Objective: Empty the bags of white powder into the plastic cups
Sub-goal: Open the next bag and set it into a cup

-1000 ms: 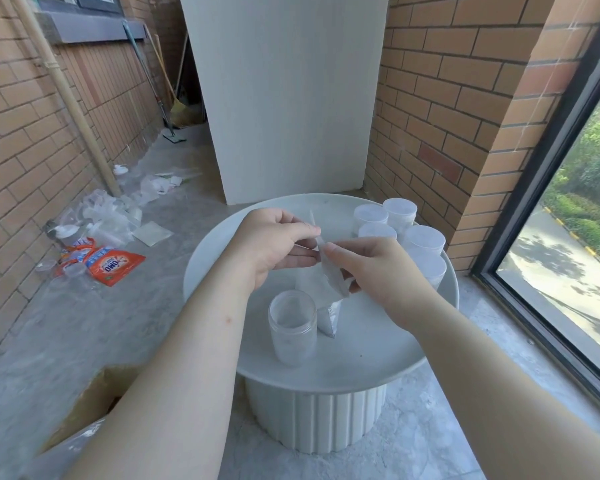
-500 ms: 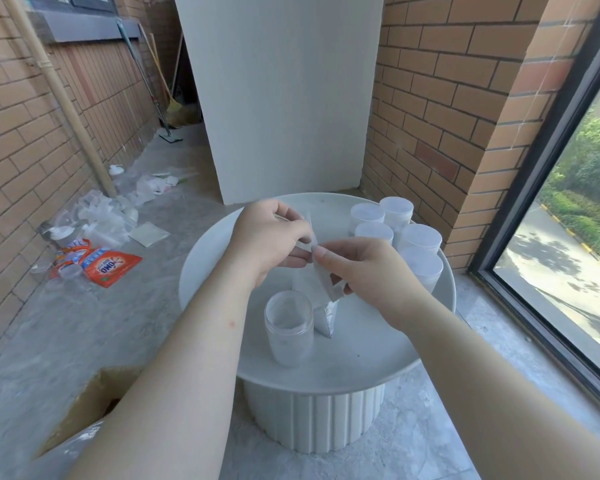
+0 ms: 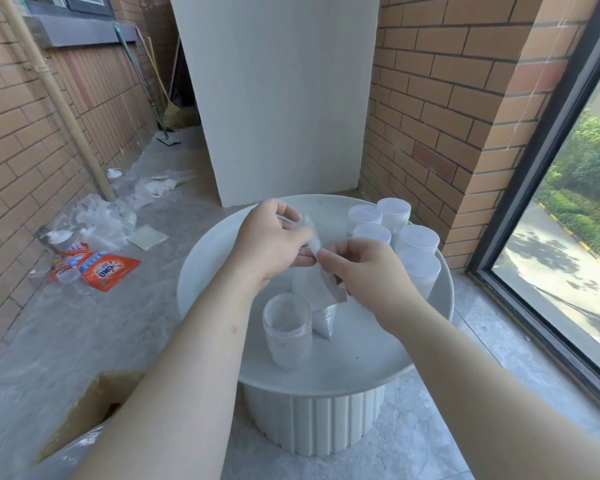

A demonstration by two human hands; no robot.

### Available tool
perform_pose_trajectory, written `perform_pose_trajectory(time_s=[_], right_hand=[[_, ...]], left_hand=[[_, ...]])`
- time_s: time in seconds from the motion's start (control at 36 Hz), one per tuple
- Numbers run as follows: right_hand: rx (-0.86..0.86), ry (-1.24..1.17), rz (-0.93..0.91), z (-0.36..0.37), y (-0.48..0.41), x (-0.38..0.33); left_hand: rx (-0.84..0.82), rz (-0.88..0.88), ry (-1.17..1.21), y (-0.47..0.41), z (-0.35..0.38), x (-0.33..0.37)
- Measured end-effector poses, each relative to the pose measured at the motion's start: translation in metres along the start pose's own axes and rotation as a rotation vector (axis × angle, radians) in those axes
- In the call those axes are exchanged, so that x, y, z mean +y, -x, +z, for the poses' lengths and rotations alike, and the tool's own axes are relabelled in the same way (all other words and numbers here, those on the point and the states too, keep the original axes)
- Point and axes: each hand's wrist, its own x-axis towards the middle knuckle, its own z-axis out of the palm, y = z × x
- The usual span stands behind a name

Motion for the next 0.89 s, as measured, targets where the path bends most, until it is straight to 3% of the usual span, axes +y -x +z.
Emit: perform_pose_trajectory(time_s=[0.14, 0.5, 0.75, 0.89], right_hand=[[0.053, 0.191, -0.077, 0.004, 0.0, -0.002], [0.066, 0.255, -0.106, 0.007, -0.002, 0.004], [0.052, 0.442, -0.178, 0.009, 0.004, 0.001], [-0.002, 0.33, -0.098, 0.008, 0.002, -0.002]], left_hand=[[0.029, -0.037, 0.056, 0.001, 0.004, 0.002], [0.034, -0.111, 0.094, 0.003, 0.008, -0.005], [0.086, -0.116, 0.142, 0.006, 0.014, -0.005], [0.061, -0.112, 0.172, 0.007, 0.014, -0.006]])
